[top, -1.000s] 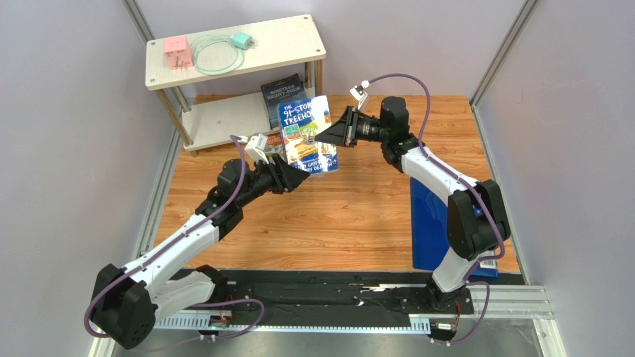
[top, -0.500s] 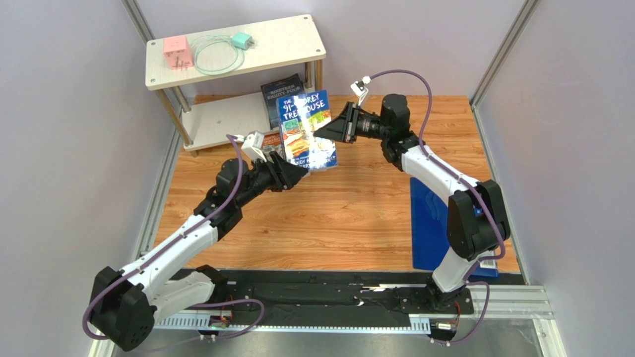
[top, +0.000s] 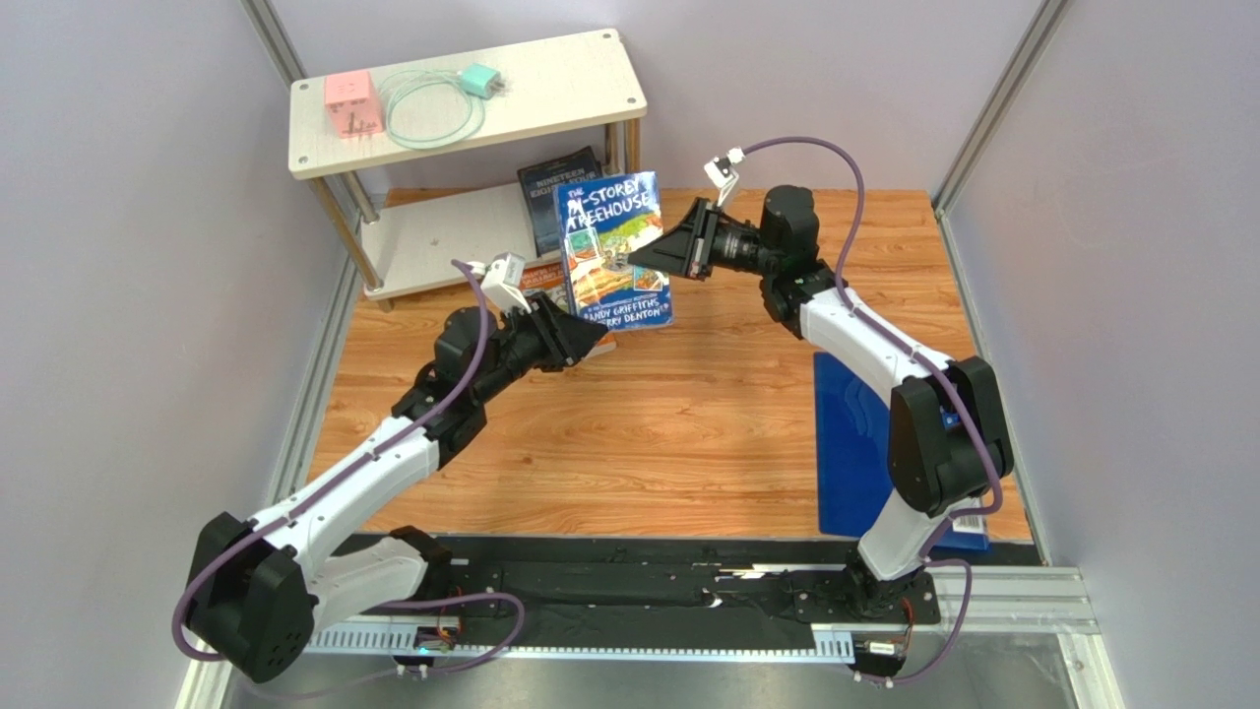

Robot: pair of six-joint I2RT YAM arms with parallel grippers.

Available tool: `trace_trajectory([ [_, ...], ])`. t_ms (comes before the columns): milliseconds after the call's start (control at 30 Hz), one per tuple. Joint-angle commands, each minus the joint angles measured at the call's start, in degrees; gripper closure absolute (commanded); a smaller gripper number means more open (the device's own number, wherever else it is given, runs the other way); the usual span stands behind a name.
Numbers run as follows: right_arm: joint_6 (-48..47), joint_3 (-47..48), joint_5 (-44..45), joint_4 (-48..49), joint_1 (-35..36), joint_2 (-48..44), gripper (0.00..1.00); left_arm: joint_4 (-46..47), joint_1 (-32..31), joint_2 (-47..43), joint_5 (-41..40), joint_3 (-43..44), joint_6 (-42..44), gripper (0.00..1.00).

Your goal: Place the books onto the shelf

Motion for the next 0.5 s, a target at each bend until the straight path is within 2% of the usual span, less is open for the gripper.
trace_trajectory([
  [0,2.35,0.33,-2.67,4.93,1.1,-1.43,1.0,5.61,0.58,2.15,-1.8,2.98,-0.27,0.54],
  [167,2.43,-0.54,-2.67,5.2,1.1,-1.6,1.0,5.09,0.75,2.16,-2.68,4.21,-0.18,0.41],
  [267,2.35,-0.55,-2.67,5.37,1.1,-1.78,1.0,5.17,0.84,2.15,-2.77,4.57,0.25,0.44],
  [333,2.78,-0.63,-2.67,5.72,1.1,-1.87,1.0,5.79,0.93,2.33,-2.86,4.74,0.26,0.58],
  [367,2.79,-0.55,-2.93,5.81,1.18,-1.78,1.0,6.14,1.01,2.94,-2.69,4.92,0.34,0.81],
  [400,2.7,-0.55,-2.94,5.81,1.19,-1.78,1.0,6.49,1.02,3.29,-2.25,5.27,0.17,0.95],
  [433,2.7,-0.63,-3.02,5.72,1.19,-1.95,1.0,6.67,1.19,3.73,-1.72,5.53,0.08,1.0],
  [467,2.7,-0.63,-2.68,5.55,1.19,-1.87,1.0,6.76,1.19,4.61,-1.2,5.79,-0.09,1.0],
])
